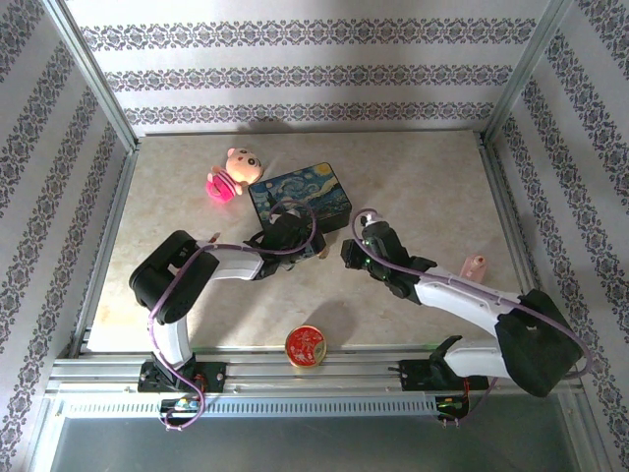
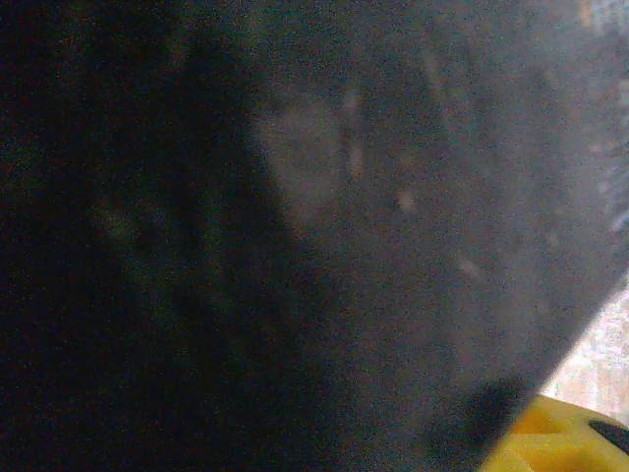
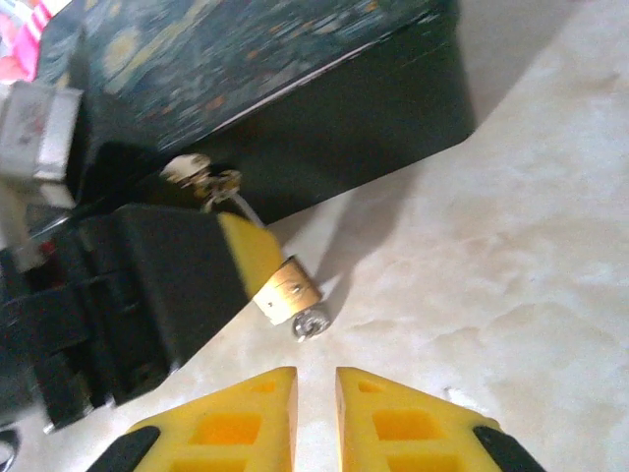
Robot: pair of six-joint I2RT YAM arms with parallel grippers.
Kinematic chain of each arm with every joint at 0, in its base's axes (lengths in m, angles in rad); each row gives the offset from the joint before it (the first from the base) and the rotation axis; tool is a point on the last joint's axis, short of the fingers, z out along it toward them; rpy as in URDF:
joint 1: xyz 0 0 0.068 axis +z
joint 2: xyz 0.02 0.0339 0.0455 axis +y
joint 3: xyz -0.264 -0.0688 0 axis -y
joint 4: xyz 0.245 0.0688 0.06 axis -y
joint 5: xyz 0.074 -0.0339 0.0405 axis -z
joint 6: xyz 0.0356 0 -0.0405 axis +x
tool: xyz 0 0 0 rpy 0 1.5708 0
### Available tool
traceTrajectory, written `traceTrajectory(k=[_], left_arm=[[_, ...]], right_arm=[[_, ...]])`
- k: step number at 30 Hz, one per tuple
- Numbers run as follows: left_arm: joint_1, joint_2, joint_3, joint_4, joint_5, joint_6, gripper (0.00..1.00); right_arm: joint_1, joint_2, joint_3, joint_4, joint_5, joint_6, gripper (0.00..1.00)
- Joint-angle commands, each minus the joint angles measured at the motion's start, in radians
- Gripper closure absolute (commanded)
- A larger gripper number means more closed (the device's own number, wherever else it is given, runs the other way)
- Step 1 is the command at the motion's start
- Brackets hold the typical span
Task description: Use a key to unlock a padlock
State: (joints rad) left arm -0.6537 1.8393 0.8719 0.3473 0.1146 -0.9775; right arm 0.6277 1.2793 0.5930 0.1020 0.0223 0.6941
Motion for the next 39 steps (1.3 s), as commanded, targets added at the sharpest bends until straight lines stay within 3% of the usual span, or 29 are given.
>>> traceTrajectory(k=[1,6,9,23,33,39], left_arm=[[-0.01,0.005,-0.017,0.052,-0.026,0.023,0.45],[-0.014,0.0,-0.029,0.041,-0.012,0.012,0.47],[-0.015,-0.004,-0.056,0.057,-0.003,-0.008,0.49],[-0.015,0.003,-0.092,0.13,0.037,-0.033,0.59],[-0.017,0.012,-0.098,0.12,0.061,-0.052,0.65],[-0.017,-0.018,-0.088,0.035,0.031,-0.059,0.82]], right_arm=[[-0.026,0.053,-0.008,0.063,-0.075,0.043,0.85],[-0.035,0.163,0.038,0.124,-0.134,0.066,0.88],[-0.042,0.244,0.058,0.184,-0.176,0.097,0.96],[-0.06,0.519,0.12,0.443,-0.297,0.211,0.99],[-0.059,0.547,0.094,0.533,-0.319,0.252,0.98],[-0.059,0.486,0.053,0.518,-0.296,0.236,0.97]])
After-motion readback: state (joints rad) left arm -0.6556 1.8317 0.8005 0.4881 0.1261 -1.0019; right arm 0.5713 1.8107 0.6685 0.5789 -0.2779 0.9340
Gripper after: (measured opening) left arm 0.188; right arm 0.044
